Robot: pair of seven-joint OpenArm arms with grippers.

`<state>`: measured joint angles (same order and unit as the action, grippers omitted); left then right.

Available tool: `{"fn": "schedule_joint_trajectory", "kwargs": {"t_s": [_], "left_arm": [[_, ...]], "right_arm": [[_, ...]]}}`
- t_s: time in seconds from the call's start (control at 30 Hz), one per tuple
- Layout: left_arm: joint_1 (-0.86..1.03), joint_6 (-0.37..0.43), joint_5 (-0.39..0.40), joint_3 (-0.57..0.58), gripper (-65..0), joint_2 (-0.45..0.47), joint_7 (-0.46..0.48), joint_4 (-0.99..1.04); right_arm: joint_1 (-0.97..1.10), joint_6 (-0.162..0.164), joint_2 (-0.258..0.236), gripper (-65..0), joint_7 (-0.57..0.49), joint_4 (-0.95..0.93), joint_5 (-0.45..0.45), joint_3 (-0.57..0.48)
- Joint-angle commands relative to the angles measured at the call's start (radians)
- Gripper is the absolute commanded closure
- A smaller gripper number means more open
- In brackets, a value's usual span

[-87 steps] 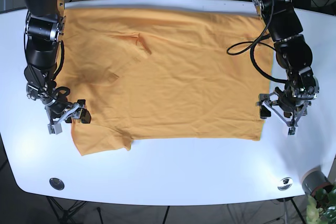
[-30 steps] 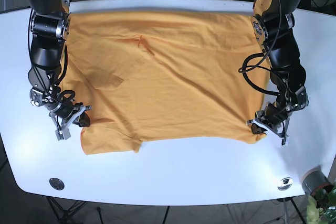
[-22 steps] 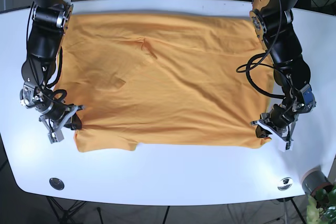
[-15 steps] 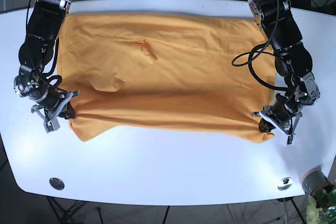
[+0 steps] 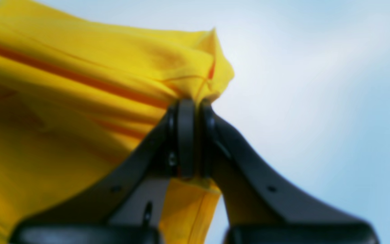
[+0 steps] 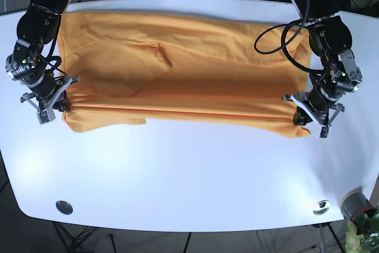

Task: Fold the T-shirt properly
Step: 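Lift the hem with both grippers and fold it over toward the collar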

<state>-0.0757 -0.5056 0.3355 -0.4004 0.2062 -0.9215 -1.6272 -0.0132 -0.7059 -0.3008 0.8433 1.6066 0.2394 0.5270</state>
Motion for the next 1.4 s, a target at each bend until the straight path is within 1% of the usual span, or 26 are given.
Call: {"fn": "schedule_joint_trajectory", "kwargs": {"t_s": [0.0,0.07,0.2,0.37,0.47,0.53,0.63,0.67,0.73,0.8,0.83,0.87,0.9,0.93,1.0,1.03,1.1,1.2,1.3,1.37], "left_arm": [[0.004,0.005,-0.006,-0.004,-0.3,0.035,-0.032,-0.049],[0.027,-0.035,-0.006,-0.007,-0.3,0.051,-0.078,-0.077],[0.095,-0.123,-0.009,-0.022,0.0,0.054,-0.092,-0.101],[0.155,-0.140,-0.011,-0.055,-0.1,0.055,-0.094,-0.118],[0.192,-0.140,-0.011,-0.055,-0.1,0.058,-0.094,-0.120],[0.216,-0.140,-0.011,-0.055,-0.3,0.080,-0.094,-0.120],[0.236,-0.140,-0.011,-0.055,-0.6,0.091,-0.094,-0.117],[0.242,-0.138,-0.011,-0.055,-1.4,0.094,-0.094,-0.117],[0.244,-0.136,-0.013,-0.055,-7.1,0.094,-0.094,-0.118],[0.245,-0.135,-0.013,-0.056,-15.7,0.094,-0.095,-0.118],[0.244,-0.133,-0.013,-0.056,-20.8,0.094,-0.104,-0.118],[0.241,-0.133,-0.013,-0.056,-24.7,0.095,-0.113,-0.117],[0.238,-0.133,-0.013,-0.056,-29.4,0.101,-0.124,-0.117],[0.236,-0.133,-0.013,-0.056,-33.1,0.106,-0.129,-0.117],[0.235,-0.133,-0.011,-0.055,-36.7,0.106,-0.129,-0.120],[0.230,-0.133,-0.011,-0.055,-36.2,0.106,-0.129,-0.124],[0.207,-0.136,-0.011,-0.055,-35.0,0.105,-0.129,-0.143],[0.198,-0.140,-0.008,-0.055,-34.6,0.103,-0.129,-0.175],[0.198,-0.140,-0.008,-0.050,-34.4,0.100,-0.129,-0.184],[0.196,-0.140,-0.008,-0.042,-34.4,0.086,-0.129,-0.181]], "right_arm": [[0.019,0.008,0.002,-2.2,0.006,0.071,-0.002,0.037],[0.068,0.008,0.018,-2.2,0.027,0.125,-0.002,0.055],[0.150,0.008,0.051,-2.2,0.040,0.209,-0.002,0.055],[0.235,0.008,0.088,-2.2,0.040,0.275,-0.002,0.055],[0.276,0.008,0.091,-2.4,0.040,0.291,-0.004,0.057],[0.298,0.008,0.094,-2.5,0.040,0.291,-0.004,0.057],[0.313,0.008,0.133,-2.7,0.040,0.288,-0.013,0.057],[0.324,0.008,0.139,-2.9,0.040,0.288,-0.015,0.057],[0.341,0.008,0.145,-6.5,0.040,0.292,-0.012,0.057],[0.359,0.008,0.147,-16.3,0.040,0.295,-0.004,0.057],[0.364,0.008,0.147,-23.8,0.040,0.297,-0.004,0.058],[0.367,0.008,0.150,-29.5,0.040,0.297,-0.004,0.058],[0.367,0.008,0.160,-37.3,0.040,0.297,-0.004,0.061],[0.365,0.008,0.168,-43.4,0.040,0.298,-0.004,0.080],[0.356,0.008,0.185,-52.2,0.040,0.318,-0.002,0.132],[0.338,0.008,0.196,-55.0,0.040,0.329,-0.002,0.147],[0.313,0.008,0.202,-56.3,0.040,0.334,-0.002,0.149],[0.256,0.008,0.183,-55.8,0.041,0.324,-0.004,0.147],[0.200,0.008,0.180,-55.8,0.054,0.294,-0.013,0.126],[0.141,0.008,0.156,-55.8,0.086,0.248,-0.015,0.094]]}}
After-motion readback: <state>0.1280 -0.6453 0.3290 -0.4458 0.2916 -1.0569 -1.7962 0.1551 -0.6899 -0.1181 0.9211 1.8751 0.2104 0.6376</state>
